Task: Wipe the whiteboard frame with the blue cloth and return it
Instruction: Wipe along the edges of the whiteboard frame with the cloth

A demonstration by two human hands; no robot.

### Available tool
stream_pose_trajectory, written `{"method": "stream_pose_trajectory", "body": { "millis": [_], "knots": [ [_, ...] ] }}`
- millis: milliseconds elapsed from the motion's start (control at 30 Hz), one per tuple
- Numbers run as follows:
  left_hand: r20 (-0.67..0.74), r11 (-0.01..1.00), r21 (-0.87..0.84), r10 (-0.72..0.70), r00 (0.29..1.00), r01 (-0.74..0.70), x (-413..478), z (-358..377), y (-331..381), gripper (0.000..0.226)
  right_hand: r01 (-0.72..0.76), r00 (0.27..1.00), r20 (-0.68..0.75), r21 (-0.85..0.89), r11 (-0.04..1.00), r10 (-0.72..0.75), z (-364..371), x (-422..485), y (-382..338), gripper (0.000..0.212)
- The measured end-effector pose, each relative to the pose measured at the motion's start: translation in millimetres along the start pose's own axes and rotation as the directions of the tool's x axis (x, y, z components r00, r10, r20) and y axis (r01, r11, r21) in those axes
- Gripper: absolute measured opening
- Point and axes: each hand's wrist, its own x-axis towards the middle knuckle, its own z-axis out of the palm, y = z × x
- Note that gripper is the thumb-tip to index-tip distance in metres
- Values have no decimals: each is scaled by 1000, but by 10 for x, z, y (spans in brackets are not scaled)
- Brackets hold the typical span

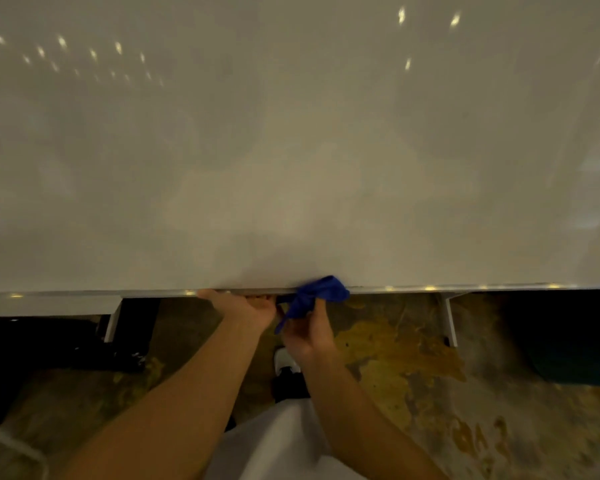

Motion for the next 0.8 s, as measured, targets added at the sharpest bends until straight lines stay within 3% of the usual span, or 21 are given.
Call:
{"method": "stream_pose_trajectory", "body": {
  "millis": [100,267,367,467,633,800],
  "knots": [
    [-16,995,6,-103,995,103,-27,-56,62,77,92,996,-1,59,994,-92,-102,-5,-336,22],
    [96,971,-69,-221,971,228,-32,-442,580,81,310,951,-119,366,877,-287,-58,-9,-633,10],
    [113,962,-86,-248,962,258,36,-846,1239,73,301,950,-59,417,857,-305,110,37,-172,33],
    [83,974,-47,-216,973,220,89,-1140,2002,79,242,969,-19,282,928,-246,368,110,662,31],
    [72,998,7,-65,995,64,190,-1257,3111,83,28,999,30,74,997,-30,786,162,2139,42],
    [142,996,35,-84,986,80,168,-1213,3791,82,44,996,81,21,999,-46,914,119,2565,42]
  ]
}}
